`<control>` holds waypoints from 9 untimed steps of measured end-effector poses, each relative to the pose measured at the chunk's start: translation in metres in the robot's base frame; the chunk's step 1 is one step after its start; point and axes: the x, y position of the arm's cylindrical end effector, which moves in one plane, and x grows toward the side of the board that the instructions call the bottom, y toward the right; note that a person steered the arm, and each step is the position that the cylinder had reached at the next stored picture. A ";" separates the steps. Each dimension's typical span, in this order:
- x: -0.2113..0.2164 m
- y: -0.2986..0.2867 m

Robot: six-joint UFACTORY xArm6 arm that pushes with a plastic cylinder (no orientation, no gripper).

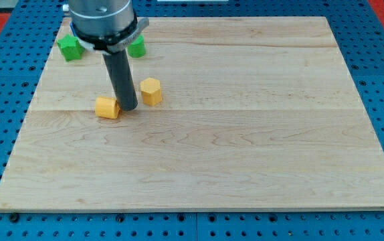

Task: Push the yellow heart below the green circle

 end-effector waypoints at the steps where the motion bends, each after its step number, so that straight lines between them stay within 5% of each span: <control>1: -0.020 -0.001; 3: -0.024 -0.105; 4: 0.023 -0.086; 6: 0.017 0.021; 9: -0.067 0.058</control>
